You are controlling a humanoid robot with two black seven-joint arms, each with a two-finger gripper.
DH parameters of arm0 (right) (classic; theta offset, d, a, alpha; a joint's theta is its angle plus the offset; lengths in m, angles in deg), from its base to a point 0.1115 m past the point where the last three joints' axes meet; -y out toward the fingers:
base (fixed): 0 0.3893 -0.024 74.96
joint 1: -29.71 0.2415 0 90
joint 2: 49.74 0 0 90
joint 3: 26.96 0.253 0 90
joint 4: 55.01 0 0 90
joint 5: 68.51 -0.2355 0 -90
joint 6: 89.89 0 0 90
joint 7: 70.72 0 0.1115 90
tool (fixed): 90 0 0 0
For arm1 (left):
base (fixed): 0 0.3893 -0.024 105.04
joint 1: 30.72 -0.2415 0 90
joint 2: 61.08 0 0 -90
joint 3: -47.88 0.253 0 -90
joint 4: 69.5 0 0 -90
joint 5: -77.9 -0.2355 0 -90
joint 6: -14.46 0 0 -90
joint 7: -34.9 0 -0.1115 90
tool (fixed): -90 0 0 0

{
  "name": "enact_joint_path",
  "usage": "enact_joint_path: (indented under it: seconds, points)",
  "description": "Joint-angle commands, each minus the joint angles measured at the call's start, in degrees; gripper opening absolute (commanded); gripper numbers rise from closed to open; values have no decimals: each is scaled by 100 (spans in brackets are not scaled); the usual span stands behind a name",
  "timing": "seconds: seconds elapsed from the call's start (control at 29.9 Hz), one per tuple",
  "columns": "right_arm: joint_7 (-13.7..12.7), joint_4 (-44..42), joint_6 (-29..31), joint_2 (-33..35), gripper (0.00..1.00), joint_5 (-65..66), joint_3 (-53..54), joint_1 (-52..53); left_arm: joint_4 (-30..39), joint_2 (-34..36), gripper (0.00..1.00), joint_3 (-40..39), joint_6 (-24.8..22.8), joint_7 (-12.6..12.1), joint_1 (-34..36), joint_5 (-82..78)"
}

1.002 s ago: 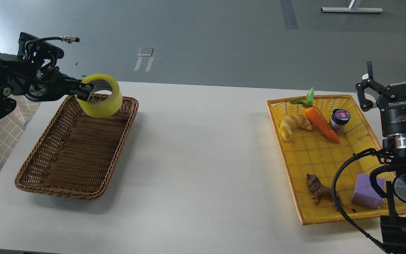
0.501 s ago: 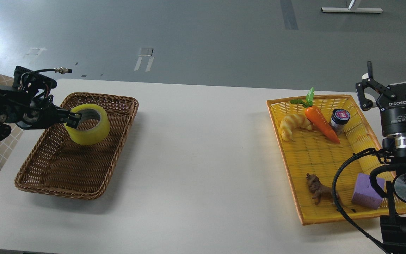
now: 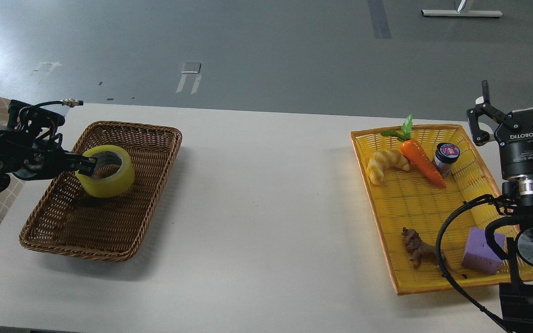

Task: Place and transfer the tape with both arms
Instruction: 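Lower the tape into the wicker basket and open the left gripper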

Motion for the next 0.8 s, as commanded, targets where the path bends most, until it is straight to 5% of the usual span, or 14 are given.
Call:
enact_joint_path:
  seconds: [0.0, 0.77]
  points:
    - [4, 5, -9, 0, 100, 0, -3, 0, -117, -86, 0, -2, 7, -9, -2, 164]
    - [-5, -3, -9, 0, 100, 0, -3, -9, -240, -263, 0, -2, 235, -62, -257, 367]
